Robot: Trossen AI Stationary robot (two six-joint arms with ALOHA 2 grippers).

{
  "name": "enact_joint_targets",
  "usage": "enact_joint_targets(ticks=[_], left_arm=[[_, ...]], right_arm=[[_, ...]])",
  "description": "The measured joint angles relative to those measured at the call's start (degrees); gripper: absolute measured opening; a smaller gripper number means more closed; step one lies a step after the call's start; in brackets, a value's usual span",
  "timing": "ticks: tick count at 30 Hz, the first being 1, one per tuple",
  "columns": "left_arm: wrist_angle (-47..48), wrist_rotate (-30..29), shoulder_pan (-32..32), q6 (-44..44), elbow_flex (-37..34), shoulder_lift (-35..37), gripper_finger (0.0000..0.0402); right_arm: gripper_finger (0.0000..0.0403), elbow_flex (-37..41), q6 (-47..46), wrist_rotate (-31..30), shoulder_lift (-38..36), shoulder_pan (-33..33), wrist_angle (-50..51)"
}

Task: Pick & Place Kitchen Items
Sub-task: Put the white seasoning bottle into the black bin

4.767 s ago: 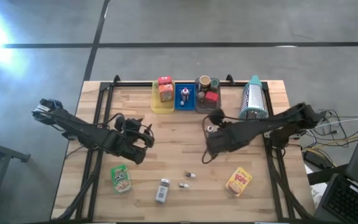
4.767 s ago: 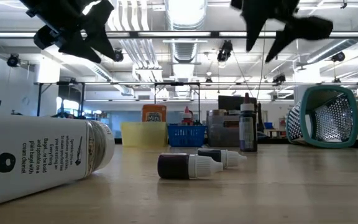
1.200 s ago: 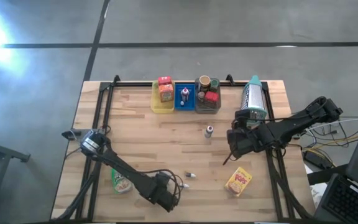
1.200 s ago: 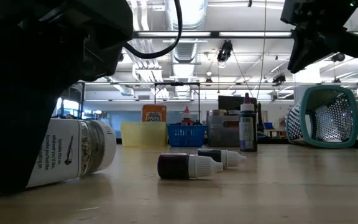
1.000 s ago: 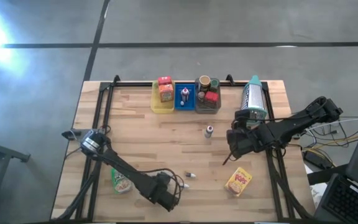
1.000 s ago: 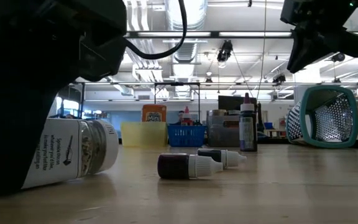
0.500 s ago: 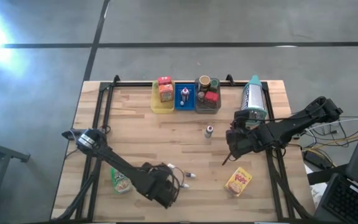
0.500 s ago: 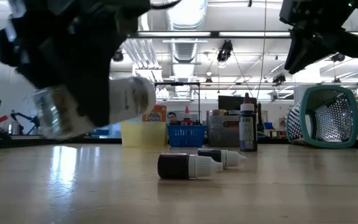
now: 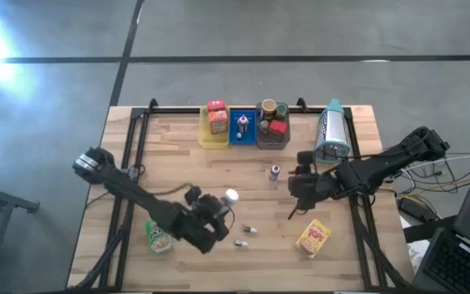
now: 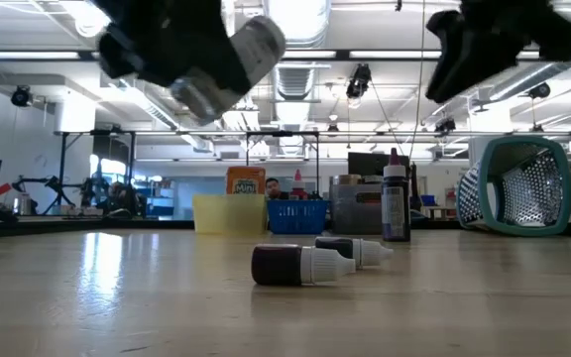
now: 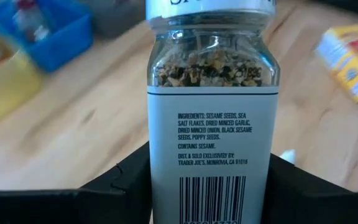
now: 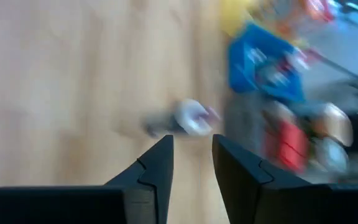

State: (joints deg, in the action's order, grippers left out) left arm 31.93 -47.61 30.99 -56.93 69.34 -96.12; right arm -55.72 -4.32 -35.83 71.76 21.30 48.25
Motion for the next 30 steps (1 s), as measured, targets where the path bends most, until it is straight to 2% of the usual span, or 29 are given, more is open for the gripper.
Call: enact_joint_targets(ticks=[3, 6, 10, 14, 20, 24, 30], left_arm=[[-18.3, 1.4, -2.47, 14.35, -7.82, 3.91, 0.0208], [-36.1, 6.14, -5.61, 27.58, -14.54, 6.79, 0.0208], [-48.32, 15.77, -10.64, 36.15, -19.7, 8.25, 0.0208], [-49.28, 23.98, -15.39, 41.04, -20.1, 8.19, 0.0208], [-46.01, 35.93, -19.9, 50.71, -15.82, 7.93, 0.0208], [-38.48, 38.9, -22.26, 54.24, -10.52, 7.98, 0.0208], [-26.86, 39.47, -24.34, 58.35, -2.02, 6.76, 0.0208]], right_arm=[[0.012, -0.34, 2.78, 8.28, -0.21, 0.04, -8.56], [0.0137, -1.36, 4.5, 15.07, -0.41, 0.07, -14.25], [0.0167, -4.53, 4.16, 16.89, -0.39, 0.07, -15.13], [0.0205, -8.62, 2.36, 17.58, -0.39, 0.0, -15.08], [0.0271, -14.15, -1.04, 24.17, -0.39, -2.34, -12.08], [0.0308, -15.75, -0.17, 24.2, -0.35, -3.82, -10.51], [0.0353, -18.04, 0.44, 24.33, 0.78, -6.1, -7.04]])
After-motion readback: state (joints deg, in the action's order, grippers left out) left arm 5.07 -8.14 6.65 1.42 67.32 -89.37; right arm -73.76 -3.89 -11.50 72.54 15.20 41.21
